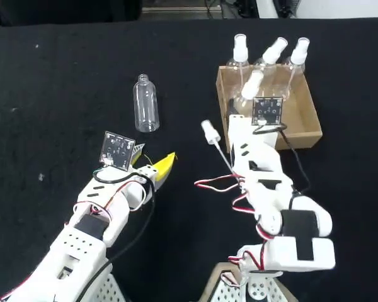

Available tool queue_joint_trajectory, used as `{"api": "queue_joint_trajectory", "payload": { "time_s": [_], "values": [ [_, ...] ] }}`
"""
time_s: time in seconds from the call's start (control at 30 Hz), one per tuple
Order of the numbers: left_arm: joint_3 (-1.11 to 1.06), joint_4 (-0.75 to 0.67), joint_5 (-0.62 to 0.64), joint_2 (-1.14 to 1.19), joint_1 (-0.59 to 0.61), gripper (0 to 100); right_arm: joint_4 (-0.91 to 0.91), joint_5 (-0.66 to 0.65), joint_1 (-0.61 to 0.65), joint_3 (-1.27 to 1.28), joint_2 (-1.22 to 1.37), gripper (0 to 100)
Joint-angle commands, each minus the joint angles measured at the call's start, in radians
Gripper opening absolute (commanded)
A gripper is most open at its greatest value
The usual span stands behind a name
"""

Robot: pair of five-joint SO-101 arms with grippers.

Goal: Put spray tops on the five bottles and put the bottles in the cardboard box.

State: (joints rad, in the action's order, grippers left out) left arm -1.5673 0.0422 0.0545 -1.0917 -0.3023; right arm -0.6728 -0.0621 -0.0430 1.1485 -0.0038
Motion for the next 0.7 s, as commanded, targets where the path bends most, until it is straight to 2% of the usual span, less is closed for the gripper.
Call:
{"api": "queue_joint_trajectory", "payload": {
  "time_s": [0.0, 0.43, 0.67],
  "values": [
    [0.024, -0.023, -0.006, -0.011, -0.008, 25, -0.031, -0.005, 0.014, -0.067, 0.002, 1.1],
    [0.024, -0.023, -0.006, -0.011, -0.008, 25, -0.028, -0.005, 0.015, -0.065, 0.010, 1.5],
    [0.022, -0.023, -0.006, -0.014, -0.008, 25, -0.026, -0.005, 0.052, -0.039, 0.010, 13.2]
  ]
}}
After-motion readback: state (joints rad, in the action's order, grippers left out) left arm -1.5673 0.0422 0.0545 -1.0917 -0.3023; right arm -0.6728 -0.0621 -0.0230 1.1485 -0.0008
